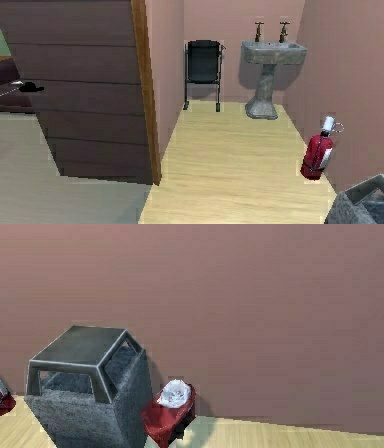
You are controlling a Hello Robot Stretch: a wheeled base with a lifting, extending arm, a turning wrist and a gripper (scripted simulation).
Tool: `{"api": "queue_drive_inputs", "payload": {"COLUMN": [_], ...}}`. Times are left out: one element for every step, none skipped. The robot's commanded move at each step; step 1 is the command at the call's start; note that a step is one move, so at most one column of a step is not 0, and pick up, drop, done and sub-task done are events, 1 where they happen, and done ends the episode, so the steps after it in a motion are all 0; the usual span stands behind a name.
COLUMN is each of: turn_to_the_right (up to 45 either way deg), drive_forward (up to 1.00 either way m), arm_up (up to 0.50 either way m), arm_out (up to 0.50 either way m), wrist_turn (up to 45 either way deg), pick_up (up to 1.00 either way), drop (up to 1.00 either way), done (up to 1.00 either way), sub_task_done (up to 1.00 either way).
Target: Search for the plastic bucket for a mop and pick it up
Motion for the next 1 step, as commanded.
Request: {"api": "queue_drive_inputs", "payload": {"turn_to_the_right": [0.0], "drive_forward": [0.00], "arm_up": [0.46], "arm_out": [0.00], "wrist_turn": [0.0], "pick_up": [0.00], "drop": [0.00], "done": [0.00], "sub_task_done": [0.00]}}
